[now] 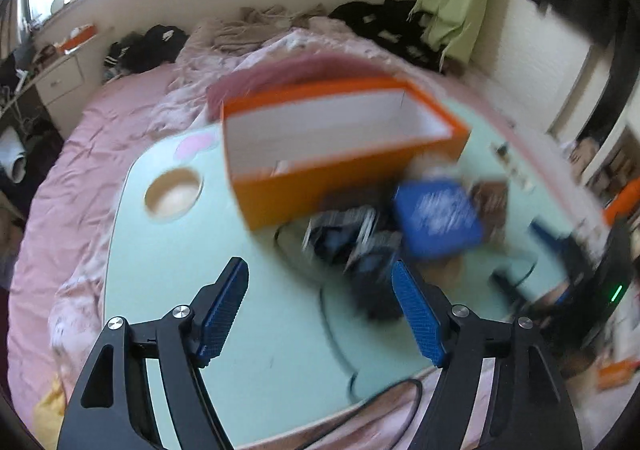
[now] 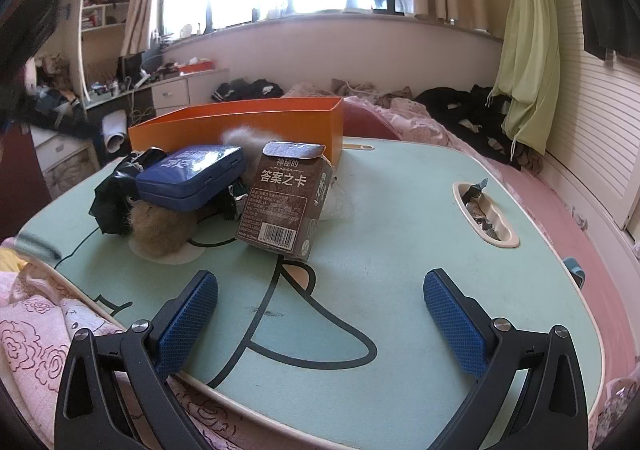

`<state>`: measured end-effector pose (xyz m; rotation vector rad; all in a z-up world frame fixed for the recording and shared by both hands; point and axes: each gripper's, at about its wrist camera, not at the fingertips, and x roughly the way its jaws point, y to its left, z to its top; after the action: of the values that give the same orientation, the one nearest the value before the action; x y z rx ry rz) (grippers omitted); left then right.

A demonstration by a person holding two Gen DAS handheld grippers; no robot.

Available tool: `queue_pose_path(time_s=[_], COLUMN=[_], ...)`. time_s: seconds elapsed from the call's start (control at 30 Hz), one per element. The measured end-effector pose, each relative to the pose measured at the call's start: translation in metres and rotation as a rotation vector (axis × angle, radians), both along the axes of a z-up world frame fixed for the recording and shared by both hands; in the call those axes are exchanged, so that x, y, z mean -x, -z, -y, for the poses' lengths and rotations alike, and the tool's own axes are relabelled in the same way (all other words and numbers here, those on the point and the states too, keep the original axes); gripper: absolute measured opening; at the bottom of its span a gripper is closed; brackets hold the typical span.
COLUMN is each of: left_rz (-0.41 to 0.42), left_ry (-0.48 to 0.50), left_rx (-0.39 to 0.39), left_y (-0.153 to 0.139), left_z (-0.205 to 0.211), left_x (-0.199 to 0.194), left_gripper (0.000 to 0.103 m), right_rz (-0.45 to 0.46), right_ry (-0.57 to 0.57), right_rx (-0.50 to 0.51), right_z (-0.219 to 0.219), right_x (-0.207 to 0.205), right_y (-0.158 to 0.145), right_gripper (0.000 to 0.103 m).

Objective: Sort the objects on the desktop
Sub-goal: 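Lift the white fluffy ball out and drop it beside the blue tin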

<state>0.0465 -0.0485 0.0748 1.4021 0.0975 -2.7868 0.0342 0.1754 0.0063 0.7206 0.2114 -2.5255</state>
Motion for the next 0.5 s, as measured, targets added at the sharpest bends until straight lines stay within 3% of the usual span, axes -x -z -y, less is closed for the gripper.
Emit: queue_pose_path(time_s=[0.23, 0.37, 0.5], left_rz=[0.011, -0.070, -0.101], left_ry=[0.029, 0.007, -0.011], left_rx=[0.077, 0.008, 0.007], left_y=[0.053, 0.061, 0.066], left_z=[-0.028, -0.031, -0.032], left_x=[-0.004, -0.007, -0.008], left_gripper=[0.076, 0.100, 0.103], right_rz=[0.000, 0.001, 0.001], right_ry=[0.000, 0.000, -0.001], right_rx=[0.001, -0.001, 0.000], right_z=[0.001, 0.002, 0.002], right_x=[0.000, 0.000, 0.000], right_y=[-0.001, -0.001, -0.001], right_gripper=[0.103, 0.103, 0.103])
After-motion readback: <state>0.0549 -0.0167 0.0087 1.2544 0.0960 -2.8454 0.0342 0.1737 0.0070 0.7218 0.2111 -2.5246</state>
